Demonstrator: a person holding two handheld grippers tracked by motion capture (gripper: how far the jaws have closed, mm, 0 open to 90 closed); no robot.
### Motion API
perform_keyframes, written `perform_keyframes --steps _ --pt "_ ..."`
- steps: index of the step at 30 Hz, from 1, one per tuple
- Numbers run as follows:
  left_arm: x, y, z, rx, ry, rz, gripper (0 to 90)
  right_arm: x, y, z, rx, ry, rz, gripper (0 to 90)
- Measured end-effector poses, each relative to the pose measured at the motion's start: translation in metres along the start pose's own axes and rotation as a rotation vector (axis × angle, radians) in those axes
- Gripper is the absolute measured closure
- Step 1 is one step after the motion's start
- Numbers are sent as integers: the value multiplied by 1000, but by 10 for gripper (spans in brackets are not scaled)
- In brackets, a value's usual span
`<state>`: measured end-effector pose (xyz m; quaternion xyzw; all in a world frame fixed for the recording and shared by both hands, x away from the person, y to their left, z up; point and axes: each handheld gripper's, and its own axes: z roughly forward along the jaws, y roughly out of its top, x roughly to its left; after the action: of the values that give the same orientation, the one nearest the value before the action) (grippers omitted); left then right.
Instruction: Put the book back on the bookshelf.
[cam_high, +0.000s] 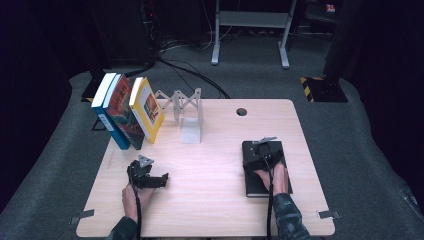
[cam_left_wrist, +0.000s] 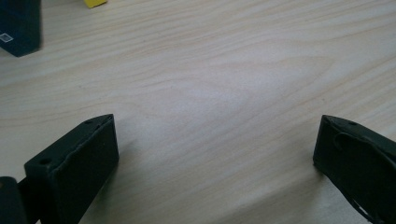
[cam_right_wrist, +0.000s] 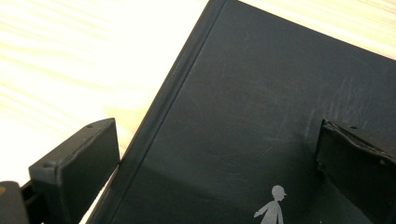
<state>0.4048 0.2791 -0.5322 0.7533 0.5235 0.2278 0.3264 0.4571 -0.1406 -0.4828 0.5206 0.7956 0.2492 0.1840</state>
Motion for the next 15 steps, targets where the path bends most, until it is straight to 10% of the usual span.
perform_keyframes --steps 15 --pt "20 -7 -7 4 9 -11 0 -23 -3 -2 6 -9 43 0"
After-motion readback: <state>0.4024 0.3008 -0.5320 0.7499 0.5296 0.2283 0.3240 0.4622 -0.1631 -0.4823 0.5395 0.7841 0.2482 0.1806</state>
